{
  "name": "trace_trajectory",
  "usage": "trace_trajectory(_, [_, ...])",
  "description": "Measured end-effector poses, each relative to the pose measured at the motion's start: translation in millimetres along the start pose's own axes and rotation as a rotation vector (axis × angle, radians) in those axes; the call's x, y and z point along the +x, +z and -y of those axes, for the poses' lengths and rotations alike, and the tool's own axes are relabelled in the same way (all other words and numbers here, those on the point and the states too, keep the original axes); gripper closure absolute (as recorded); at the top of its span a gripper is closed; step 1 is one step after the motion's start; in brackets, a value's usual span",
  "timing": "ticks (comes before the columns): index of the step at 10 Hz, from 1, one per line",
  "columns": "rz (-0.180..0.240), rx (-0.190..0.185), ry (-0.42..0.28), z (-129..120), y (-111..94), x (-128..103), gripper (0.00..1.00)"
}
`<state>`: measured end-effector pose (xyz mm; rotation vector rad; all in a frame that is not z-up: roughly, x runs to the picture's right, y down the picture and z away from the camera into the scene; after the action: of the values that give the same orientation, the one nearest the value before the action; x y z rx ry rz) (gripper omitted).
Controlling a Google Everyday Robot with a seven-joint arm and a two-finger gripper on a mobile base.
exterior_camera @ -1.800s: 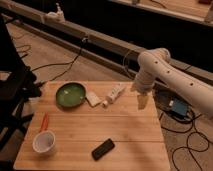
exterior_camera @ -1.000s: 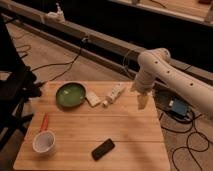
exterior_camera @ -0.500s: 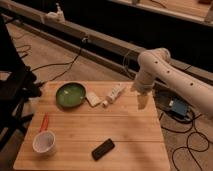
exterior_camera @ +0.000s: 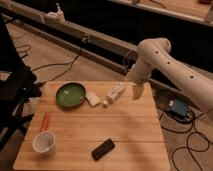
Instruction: Drag the ceramic bowl in a circle
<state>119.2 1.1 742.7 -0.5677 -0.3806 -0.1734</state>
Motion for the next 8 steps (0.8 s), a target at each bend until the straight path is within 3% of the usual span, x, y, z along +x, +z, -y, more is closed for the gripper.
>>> trace_trajectory(2, [0.128, 0.026, -0.065, 13.2, 22.3, -41.5, 0.26])
trace_trajectory(5, [0.184, 0.041, -0.127, 24.0, 54.8, -79.8, 0.26])
trace_trajectory(8, [0.184, 0.044, -0.126, 24.1, 54.4, -79.5, 0.26])
